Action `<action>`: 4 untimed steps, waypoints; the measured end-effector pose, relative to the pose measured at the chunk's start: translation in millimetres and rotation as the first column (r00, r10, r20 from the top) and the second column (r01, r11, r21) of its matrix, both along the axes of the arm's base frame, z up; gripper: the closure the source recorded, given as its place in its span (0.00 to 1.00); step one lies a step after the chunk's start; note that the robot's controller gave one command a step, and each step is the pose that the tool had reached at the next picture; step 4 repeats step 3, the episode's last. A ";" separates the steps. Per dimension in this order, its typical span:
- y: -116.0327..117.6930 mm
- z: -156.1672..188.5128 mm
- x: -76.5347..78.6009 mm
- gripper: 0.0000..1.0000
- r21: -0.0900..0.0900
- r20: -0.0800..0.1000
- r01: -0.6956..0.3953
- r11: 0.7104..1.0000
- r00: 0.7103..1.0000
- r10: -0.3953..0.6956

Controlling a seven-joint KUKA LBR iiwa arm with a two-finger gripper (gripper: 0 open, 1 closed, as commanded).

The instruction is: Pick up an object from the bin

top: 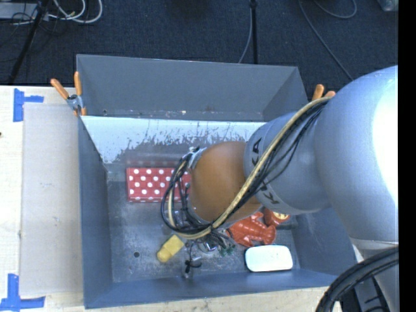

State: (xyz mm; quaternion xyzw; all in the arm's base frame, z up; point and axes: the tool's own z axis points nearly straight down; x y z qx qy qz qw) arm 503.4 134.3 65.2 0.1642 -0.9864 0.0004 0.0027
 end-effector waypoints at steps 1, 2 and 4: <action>27.4 23.8 12.2 1.00 0.002 -0.003 -0.155 0.988 0.988 0.155; 27.0 23.7 12.3 1.00 0.002 -0.003 -0.154 0.988 0.988 0.154; 24.8 155.6 2.7 1.00 0.003 -0.003 -0.155 0.988 0.988 0.155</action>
Offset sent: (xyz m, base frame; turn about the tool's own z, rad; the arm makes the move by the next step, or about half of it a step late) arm 0.0000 0.0000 0.0000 0.0000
